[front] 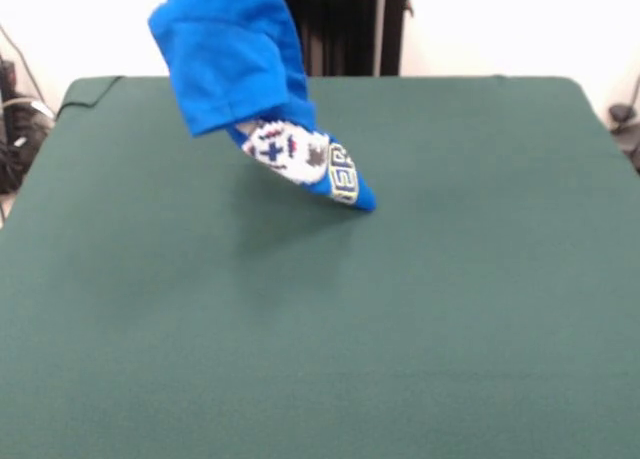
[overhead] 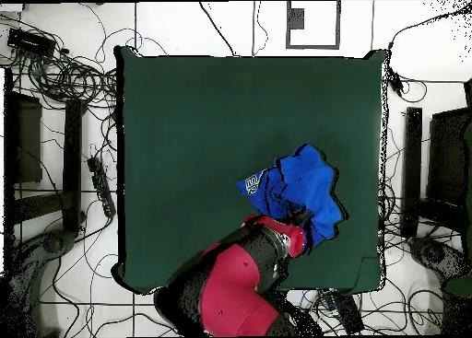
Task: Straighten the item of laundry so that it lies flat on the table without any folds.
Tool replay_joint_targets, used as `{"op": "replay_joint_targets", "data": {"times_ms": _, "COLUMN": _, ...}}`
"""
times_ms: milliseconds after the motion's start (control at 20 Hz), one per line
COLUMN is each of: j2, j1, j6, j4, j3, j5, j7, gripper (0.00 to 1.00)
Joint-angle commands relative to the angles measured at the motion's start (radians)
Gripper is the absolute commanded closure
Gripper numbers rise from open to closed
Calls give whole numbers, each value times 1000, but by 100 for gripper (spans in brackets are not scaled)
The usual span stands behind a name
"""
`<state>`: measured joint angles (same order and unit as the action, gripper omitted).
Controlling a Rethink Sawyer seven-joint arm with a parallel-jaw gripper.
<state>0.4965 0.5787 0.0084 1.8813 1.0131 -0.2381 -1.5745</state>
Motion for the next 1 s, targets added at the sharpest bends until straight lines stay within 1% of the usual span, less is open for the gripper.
{"op": "replay_joint_targets", "data": {"times_ms": 50, "j2": -42, "j1": 10, "j6": 87, "j4": -78, "j3": 42, "j5": -28, "j7": -177, "gripper": 100}}
{"op": "replay_joint_targets", "data": {"times_ms": 150, "j2": -58, "j1": 16, "j6": 104, "j4": -72, "j3": 26, "j5": -43, "j7": -200, "gripper": 100}}
{"op": "replay_joint_targets", "data": {"times_ms": 250, "j2": -87, "j1": 31, "j6": 96, "j4": -47, "j3": -9, "j5": -78, "j7": -253, "gripper": 100}}
{"op": "replay_joint_targets", "data": {"times_ms": 300, "j2": -87, "j1": 21, "j6": 124, "j4": -23, "j3": -69, "j5": -104, "j7": -290, "gripper": 100}}
{"op": "replay_joint_targets", "data": {"times_ms": 350, "j2": -77, "j1": 10, "j6": 133, "j4": -11, "j3": -106, "j5": -113, "j7": -301, "gripper": 100}}
{"op": "replay_joint_targets", "data": {"times_ms": 400, "j2": -36, "j1": -34, "j6": 144, "j4": 22, "j3": -200, "j5": -126, "j7": -315, "gripper": 100}}
{"op": "replay_joint_targets", "data": {"times_ms": 450, "j2": -17, "j1": -58, "j6": 137, "j4": 41, "j3": -247, "j5": -134, "j7": -318, "gripper": 100}}
{"op": "replay_joint_targets", "data": {"times_ms": 500, "j2": 24, "j1": -109, "j6": 139, "j4": 75, "j3": -332, "j5": -150, "j7": -323, "gripper": 100}}
{"op": "replay_joint_targets", "data": {"times_ms": 550, "j2": 42, "j1": -134, "j6": 128, "j4": 95, "j3": -374, "j5": -162, "j7": -326, "gripper": 100}}
{"op": "replay_joint_targets", "data": {"times_ms": 650, "j2": 91, "j1": -214, "j6": 56, "j4": 152, "j3": -494, "j5": -172, "j7": -331, "gripper": 100}}
{"op": "replay_joint_targets", "data": {"times_ms": 700, "j2": 122, "j1": -282, "j6": -1, "j4": 191, "j3": -585, "j5": -169, "j7": -341, "gripper": 100}}
{"op": "replay_joint_targets", "data": {"times_ms": 750, "j2": 138, "j1": -326, "j6": -40, "j4": 215, "j3": -643, "j5": -160, "j7": -348, "gripper": 100}}
{"op": "replay_joint_targets", "data": {"times_ms": 800, "j2": 165, "j1": -423, "j6": -93, "j4": 260, "j3": -760, "j5": -141, "j7": -360, "gripper": 100}}
{"op": "replay_joint_targets", "data": {"times_ms": 900, "j2": 168, "j1": -512, "j6": -140, "j4": 296, "j3": -870, "j5": -114, "j7": -385, "gripper": 100}}
{"op": "replay_joint_targets", "data": {"times_ms": 1000, "j2": 156, "j1": -543, "j6": -139, "j4": 312, "j3": -913, "j5": -117, "j7": -401, "gripper": 100}}
